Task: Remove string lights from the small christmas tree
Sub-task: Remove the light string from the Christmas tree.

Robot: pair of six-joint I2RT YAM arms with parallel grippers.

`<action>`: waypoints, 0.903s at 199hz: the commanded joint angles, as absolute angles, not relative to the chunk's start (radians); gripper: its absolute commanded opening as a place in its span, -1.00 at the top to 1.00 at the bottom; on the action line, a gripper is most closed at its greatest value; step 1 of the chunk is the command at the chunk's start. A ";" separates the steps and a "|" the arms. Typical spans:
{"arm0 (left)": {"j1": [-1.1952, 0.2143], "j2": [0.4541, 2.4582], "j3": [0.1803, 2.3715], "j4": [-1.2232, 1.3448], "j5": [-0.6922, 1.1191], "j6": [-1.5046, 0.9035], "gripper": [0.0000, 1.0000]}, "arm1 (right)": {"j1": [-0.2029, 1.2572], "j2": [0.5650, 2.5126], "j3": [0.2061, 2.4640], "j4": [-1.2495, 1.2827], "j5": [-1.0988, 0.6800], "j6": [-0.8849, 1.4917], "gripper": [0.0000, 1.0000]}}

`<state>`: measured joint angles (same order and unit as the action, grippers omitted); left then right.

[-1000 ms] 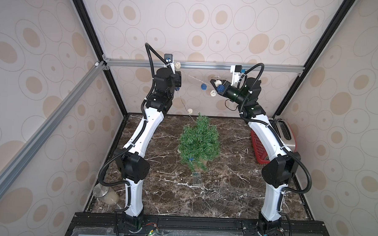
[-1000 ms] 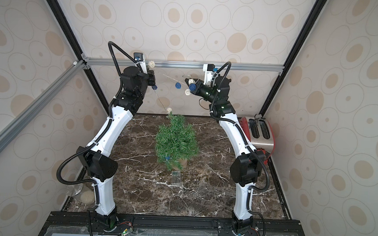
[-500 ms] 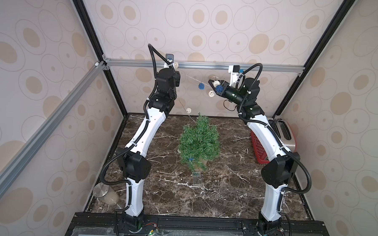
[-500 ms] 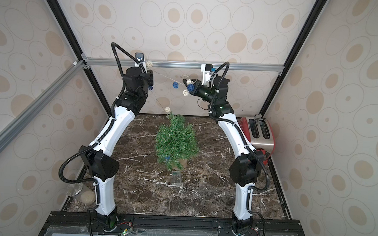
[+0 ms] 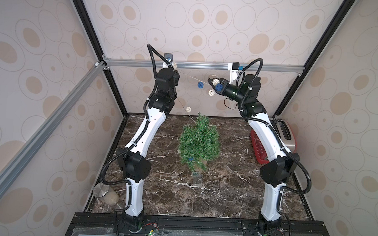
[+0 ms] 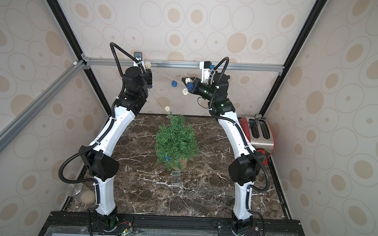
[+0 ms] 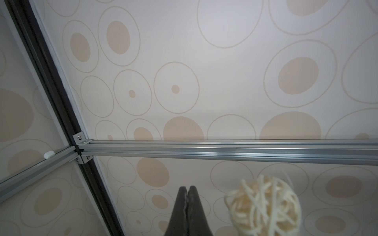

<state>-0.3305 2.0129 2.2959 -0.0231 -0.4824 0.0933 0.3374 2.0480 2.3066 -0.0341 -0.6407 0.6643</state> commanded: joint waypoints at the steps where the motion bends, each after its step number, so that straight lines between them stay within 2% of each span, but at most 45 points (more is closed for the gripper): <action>1: -0.291 1.936 2.336 -0.021 -0.428 0.000 1.00 | 0.311 2.100 2.388 -0.240 -0.646 0.571 0.98; 33: -0.290 1.844 2.201 0.029 -0.425 -0.044 1.00 | 0.312 2.116 2.358 -0.301 -0.631 0.514 0.90; 77: -0.291 1.795 2.037 0.089 -0.589 0.035 1.00 | 0.315 2.106 2.272 -0.297 -0.612 0.497 0.90; 100: -0.291 1.760 1.957 0.113 -0.569 0.007 1.00 | 0.324 2.133 2.291 -0.334 -0.612 0.480 0.88; 108: -0.291 1.755 1.944 0.123 -0.577 0.001 1.00 | 0.328 2.159 2.364 -0.376 -0.609 0.471 0.86; 136: -0.291 1.800 2.031 0.082 -0.581 0.006 1.00 | 0.328 2.267 2.541 -0.487 -0.613 0.463 0.76; 180: -0.291 1.934 2.255 0.075 -0.578 0.041 1.00 | 0.327 2.287 2.522 -0.463 -0.610 0.464 0.68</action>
